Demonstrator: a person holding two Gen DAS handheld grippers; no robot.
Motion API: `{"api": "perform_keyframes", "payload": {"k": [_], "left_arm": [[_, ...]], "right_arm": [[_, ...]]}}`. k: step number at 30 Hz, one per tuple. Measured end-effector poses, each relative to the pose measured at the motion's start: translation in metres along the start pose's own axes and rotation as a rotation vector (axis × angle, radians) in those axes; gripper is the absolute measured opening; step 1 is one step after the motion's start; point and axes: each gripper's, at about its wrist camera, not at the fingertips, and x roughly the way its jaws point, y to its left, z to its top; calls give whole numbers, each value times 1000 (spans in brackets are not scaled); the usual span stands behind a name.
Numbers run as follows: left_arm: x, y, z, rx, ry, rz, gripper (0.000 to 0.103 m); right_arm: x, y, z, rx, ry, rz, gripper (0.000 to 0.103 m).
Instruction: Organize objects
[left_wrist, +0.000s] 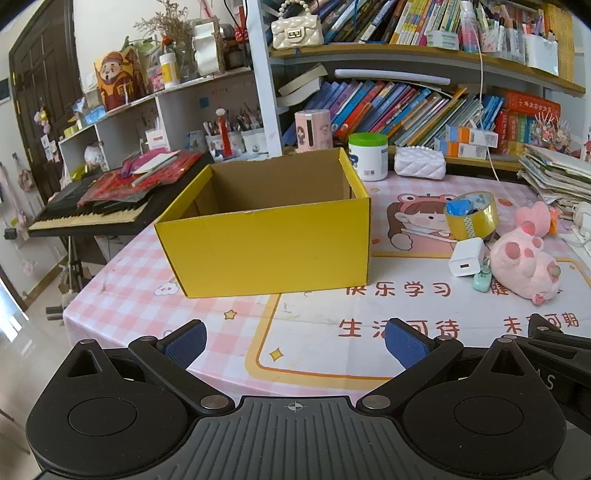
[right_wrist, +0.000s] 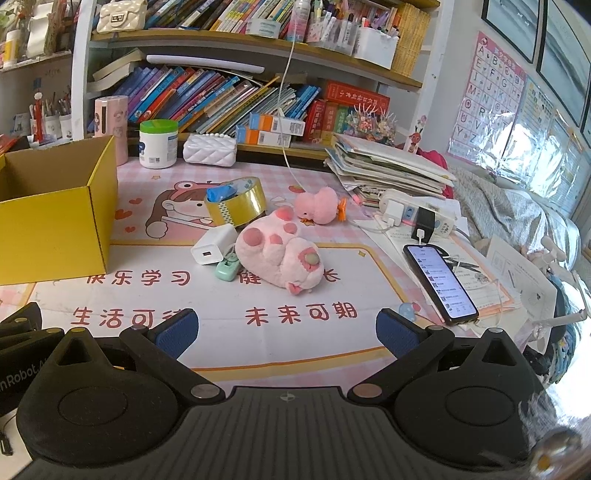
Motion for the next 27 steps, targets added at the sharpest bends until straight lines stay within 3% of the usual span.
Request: {"api": "perform_keyframes", "payload": {"k": [27], "left_arm": [[4, 12, -2, 1, 10, 20, 103]], "right_arm": [[2, 15, -2, -19, 9, 10, 103]]}}
